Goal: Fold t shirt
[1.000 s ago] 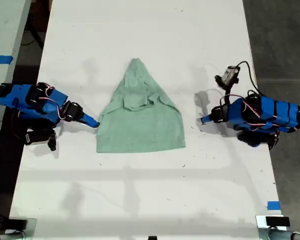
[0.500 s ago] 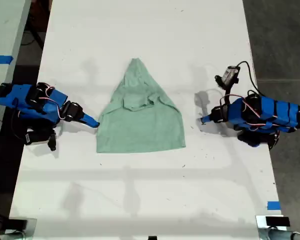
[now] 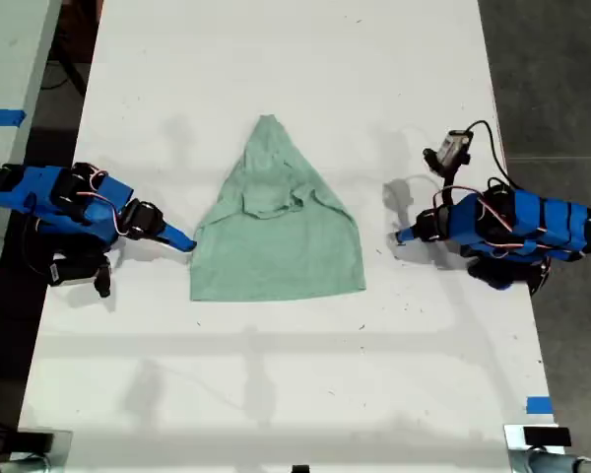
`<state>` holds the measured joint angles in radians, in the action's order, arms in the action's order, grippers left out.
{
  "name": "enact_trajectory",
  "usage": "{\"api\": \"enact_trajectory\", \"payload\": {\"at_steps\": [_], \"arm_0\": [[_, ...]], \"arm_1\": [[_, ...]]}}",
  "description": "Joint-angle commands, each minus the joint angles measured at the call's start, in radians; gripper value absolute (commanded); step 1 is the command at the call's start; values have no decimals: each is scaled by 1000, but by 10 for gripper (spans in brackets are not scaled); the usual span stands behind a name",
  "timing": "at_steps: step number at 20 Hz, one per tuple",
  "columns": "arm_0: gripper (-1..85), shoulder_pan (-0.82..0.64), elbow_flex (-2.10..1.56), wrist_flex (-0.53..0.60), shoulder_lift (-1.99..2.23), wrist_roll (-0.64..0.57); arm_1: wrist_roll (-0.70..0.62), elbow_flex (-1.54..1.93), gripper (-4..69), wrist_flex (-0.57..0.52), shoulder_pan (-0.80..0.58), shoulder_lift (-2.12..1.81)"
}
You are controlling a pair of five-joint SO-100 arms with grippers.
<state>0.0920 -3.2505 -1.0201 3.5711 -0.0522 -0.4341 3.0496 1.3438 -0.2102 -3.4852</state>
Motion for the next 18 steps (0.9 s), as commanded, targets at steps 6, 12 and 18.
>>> {"api": "enact_trajectory", "payload": {"at_steps": [6,12,18], "arm_0": [[46,8,-38,3,8,5],[46,8,-38,3,8,5],[93,-29,-38,5,11,14]], "arm_1": [[-6,51,-9,5,5,-15],[-5,51,-9,5,-5,-15],[-3,51,-9,5,-3,-15]]}}
